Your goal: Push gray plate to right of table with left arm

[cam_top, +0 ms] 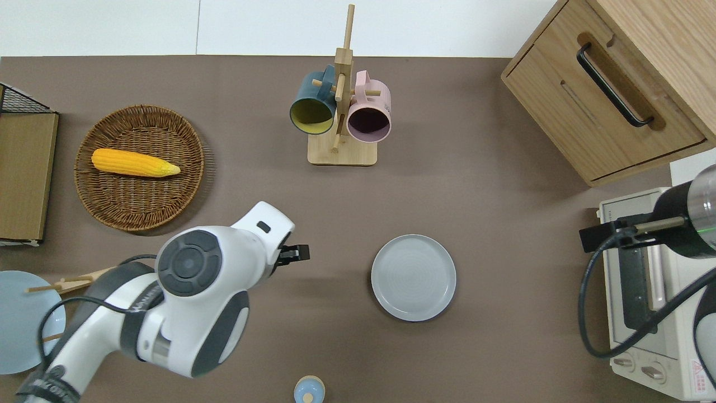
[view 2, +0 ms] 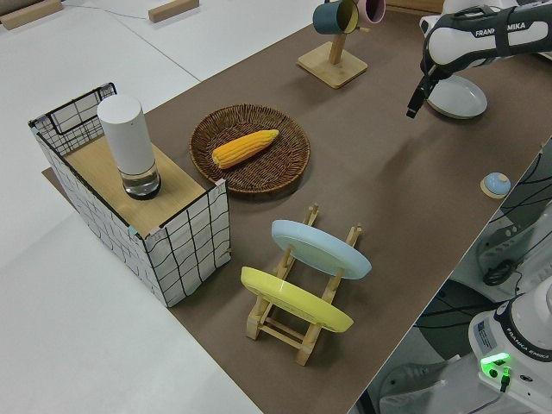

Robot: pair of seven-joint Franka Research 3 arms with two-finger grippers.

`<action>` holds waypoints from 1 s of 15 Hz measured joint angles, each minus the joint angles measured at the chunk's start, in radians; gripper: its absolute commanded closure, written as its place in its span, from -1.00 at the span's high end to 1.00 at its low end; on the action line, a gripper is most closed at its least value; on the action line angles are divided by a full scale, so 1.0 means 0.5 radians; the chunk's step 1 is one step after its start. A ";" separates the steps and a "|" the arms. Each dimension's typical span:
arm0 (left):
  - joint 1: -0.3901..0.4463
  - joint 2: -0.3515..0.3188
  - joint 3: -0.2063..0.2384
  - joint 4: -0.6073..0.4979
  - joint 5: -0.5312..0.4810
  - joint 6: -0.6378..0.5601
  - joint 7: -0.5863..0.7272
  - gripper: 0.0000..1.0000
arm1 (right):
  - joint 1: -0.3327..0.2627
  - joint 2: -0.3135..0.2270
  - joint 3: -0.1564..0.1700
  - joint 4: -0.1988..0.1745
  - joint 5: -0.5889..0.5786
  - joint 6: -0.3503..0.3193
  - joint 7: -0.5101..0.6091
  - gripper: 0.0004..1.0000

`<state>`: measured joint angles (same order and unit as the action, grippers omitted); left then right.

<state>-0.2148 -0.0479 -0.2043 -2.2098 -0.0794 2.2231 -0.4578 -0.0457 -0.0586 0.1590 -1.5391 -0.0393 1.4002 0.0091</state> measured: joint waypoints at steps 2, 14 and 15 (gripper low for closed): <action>0.133 -0.052 0.002 0.077 0.000 -0.180 0.169 0.99 | 0.000 0.000 0.000 0.000 0.000 0.000 0.000 0.99; 0.667 -0.124 0.035 1.028 0.039 -1.390 0.753 0.99 | 0.000 0.000 0.000 0.000 0.000 0.000 0.000 0.99; 0.670 -0.124 0.057 1.042 0.039 -1.418 0.753 0.99 | 0.000 0.000 0.000 0.000 0.000 0.000 0.000 0.99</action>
<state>0.1200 -0.1099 -0.1759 -1.6888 -0.0597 1.5143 -0.0812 -0.0457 -0.0586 0.1590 -1.5391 -0.0393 1.4002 0.0091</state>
